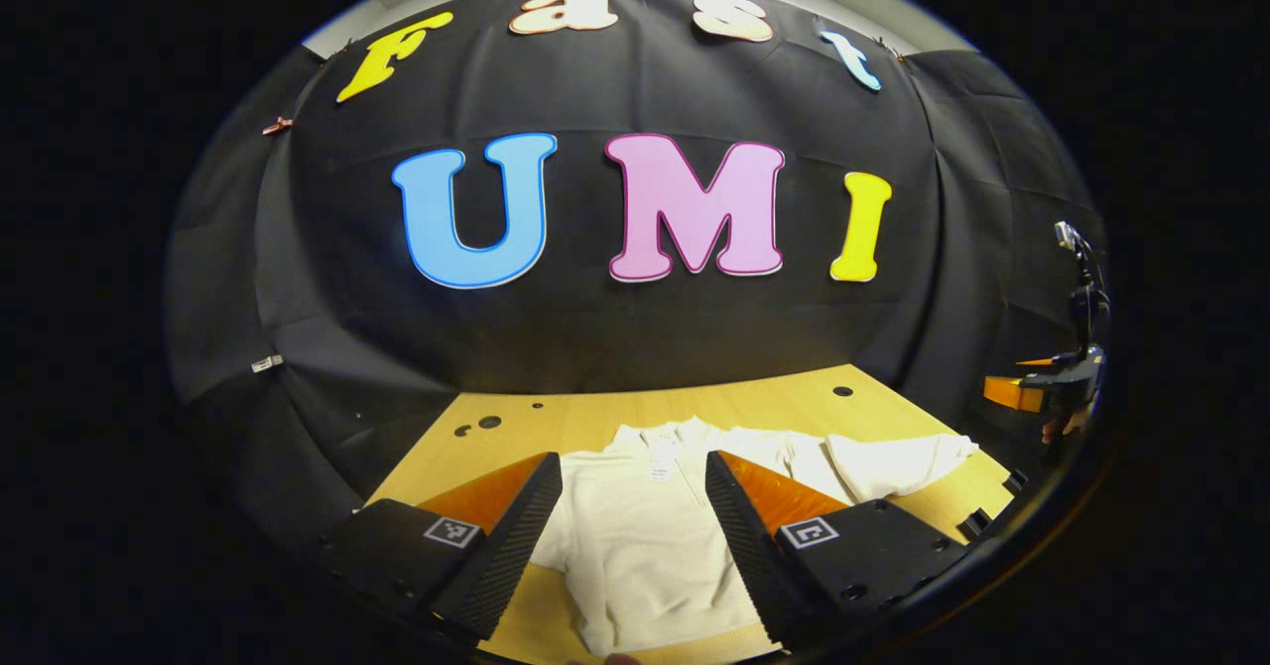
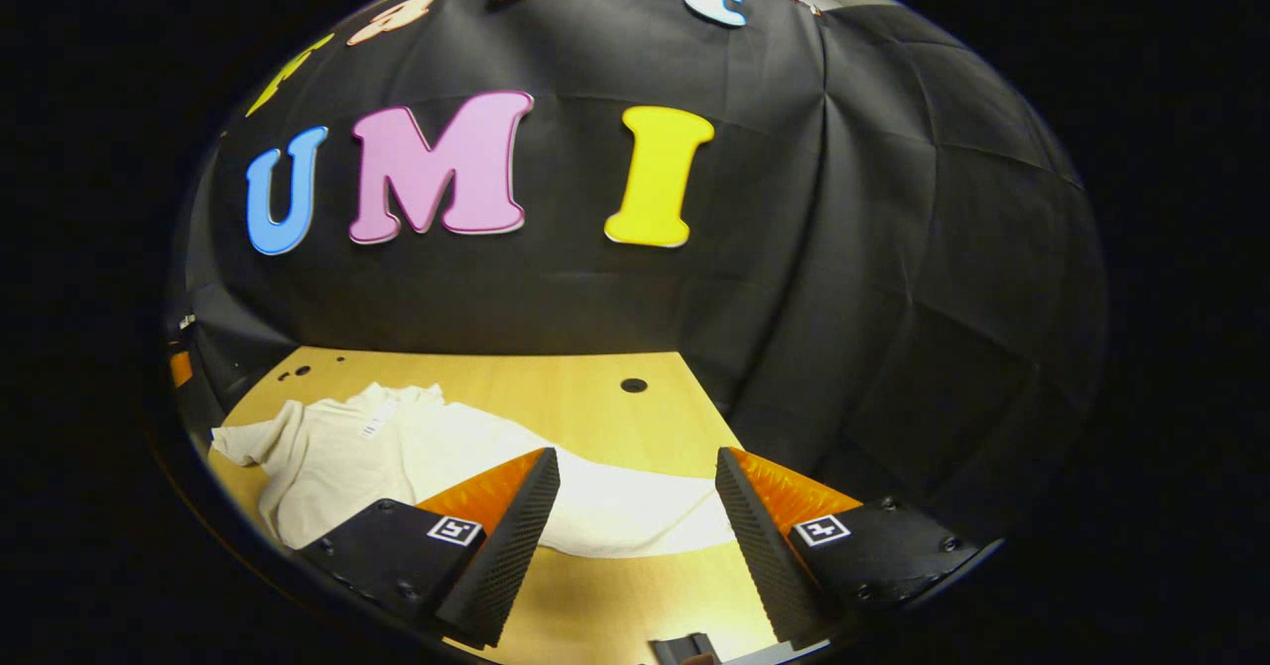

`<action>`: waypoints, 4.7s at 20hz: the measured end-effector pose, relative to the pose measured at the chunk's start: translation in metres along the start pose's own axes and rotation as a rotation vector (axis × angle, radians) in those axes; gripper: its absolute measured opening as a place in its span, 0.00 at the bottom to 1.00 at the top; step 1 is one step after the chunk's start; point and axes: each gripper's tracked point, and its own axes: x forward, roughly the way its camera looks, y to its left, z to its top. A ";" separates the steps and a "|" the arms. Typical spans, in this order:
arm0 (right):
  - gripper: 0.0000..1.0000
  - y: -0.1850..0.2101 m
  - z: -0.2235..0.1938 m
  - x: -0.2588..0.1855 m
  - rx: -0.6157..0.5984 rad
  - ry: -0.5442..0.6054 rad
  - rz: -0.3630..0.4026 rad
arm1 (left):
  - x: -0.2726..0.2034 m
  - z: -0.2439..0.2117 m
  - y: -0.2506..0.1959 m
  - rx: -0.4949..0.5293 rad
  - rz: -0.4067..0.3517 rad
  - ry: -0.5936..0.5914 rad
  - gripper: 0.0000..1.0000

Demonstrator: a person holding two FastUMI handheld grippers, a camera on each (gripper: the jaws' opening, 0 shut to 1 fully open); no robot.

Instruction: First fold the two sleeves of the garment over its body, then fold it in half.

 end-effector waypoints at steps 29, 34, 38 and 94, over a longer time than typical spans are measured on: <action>0.85 -0.106 -0.192 0.170 0.087 0.474 -0.029 | -0.023 -0.077 -0.098 -0.067 -0.048 0.332 0.95; 0.17 -0.102 -0.189 0.163 0.118 0.502 -0.008 | -0.025 -0.075 -0.089 -0.070 -0.039 0.323 0.94; 0.16 -0.099 -0.172 0.146 0.141 0.443 0.010 | -0.028 -0.073 -0.078 -0.056 -0.032 0.306 0.93; 0.19 0.471 -0.169 0.016 0.017 0.494 0.435 | 0.009 -0.163 0.295 -0.321 0.248 0.303 0.90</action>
